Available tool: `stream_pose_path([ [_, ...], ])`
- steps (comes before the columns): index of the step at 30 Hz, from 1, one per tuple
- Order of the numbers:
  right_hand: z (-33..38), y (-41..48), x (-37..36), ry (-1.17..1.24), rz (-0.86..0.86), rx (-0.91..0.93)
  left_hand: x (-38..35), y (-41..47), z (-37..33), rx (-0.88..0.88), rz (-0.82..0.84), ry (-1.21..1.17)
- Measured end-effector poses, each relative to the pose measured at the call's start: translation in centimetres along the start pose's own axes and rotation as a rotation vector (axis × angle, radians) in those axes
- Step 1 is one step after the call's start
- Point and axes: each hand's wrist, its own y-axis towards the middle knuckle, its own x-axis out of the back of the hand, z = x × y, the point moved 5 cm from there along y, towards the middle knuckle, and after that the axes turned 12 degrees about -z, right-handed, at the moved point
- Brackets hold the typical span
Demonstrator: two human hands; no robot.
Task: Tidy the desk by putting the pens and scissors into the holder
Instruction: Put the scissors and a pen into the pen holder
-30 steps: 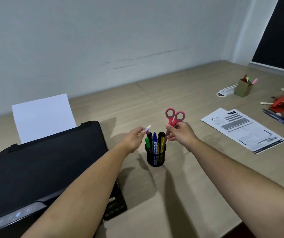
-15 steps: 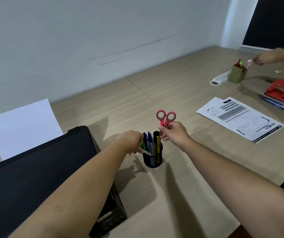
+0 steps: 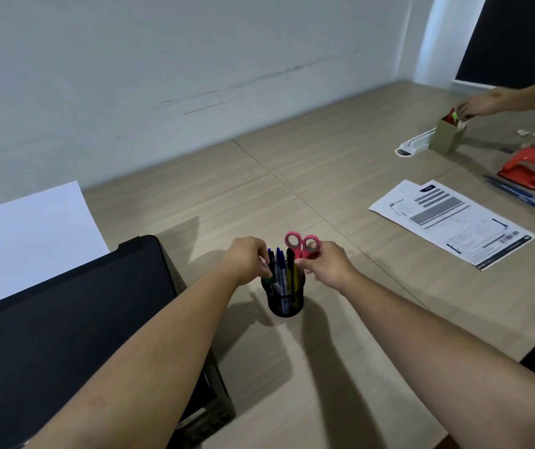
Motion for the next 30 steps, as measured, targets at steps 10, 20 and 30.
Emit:
stream_pose_path([
  [10,-3.0,0.0,-1.9,-0.007,-0.055,-0.067,-2.9,0.1,0.3,0.037,-0.010,-0.029],
  [20,-2.7,0.1,-1.8,-0.094,-0.047,0.015,-3.8,1.4,-0.3,0.010,-0.058,0.076],
  [30,-3.3,0.0,-2.0,-0.058,-0.024,-0.027,-5.7,-0.1,-1.6,-0.080,-0.050,-0.033],
])
